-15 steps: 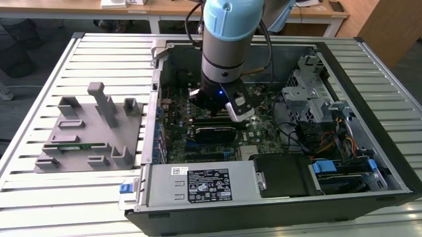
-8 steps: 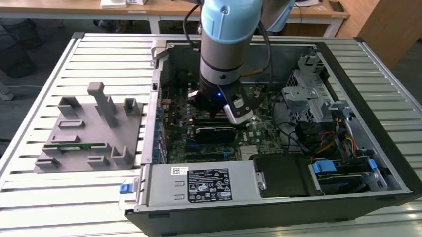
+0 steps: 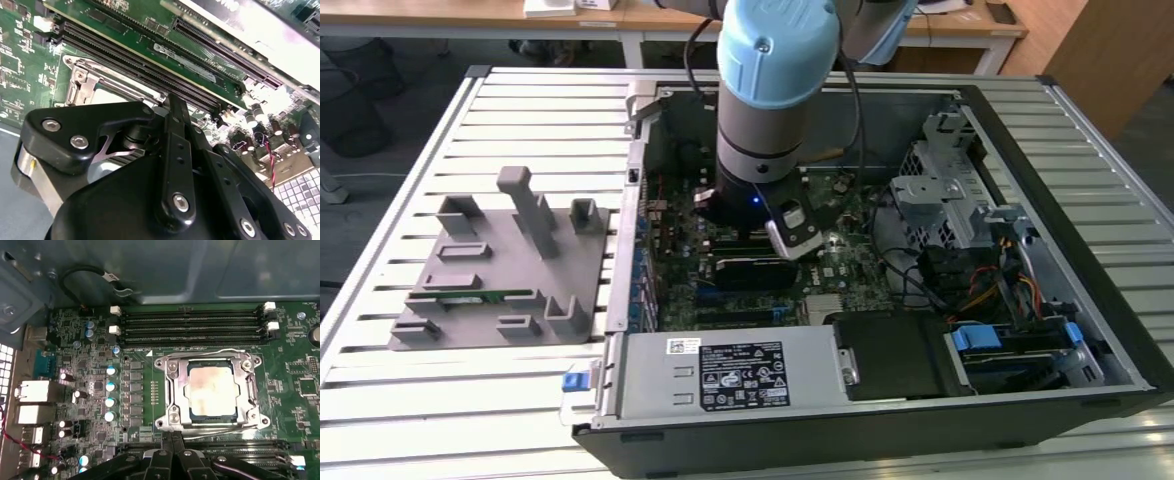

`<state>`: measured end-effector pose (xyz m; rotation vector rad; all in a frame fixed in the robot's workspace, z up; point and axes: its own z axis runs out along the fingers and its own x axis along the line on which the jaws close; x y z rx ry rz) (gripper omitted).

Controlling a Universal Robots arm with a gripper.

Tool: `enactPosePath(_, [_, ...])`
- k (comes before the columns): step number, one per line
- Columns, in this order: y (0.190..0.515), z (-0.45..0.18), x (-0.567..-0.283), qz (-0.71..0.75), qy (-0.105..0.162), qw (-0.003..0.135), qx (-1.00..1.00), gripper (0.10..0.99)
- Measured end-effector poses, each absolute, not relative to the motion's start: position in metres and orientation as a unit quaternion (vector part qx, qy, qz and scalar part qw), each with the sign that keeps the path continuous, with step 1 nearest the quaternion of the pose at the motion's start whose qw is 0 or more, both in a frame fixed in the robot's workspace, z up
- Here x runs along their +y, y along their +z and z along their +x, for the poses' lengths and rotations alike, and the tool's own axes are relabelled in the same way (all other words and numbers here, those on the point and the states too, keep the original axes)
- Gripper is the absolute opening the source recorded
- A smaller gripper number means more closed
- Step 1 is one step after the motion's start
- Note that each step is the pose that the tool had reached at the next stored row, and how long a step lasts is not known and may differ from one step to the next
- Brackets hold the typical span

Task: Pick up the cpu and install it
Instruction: 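Install the second cpu locking lever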

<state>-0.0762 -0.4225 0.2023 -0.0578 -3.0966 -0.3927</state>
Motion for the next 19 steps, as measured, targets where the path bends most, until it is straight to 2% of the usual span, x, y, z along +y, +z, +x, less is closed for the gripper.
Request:
enactPosePath(9, [0.1957, -0.0775, -0.4239, -0.018, -0.145, 0.010, -0.989, 0.106])
enactPosePath(19, [0.1948, -0.0790, -0.4271, -0.018, -0.152, 0.010, -0.988, 0.106])
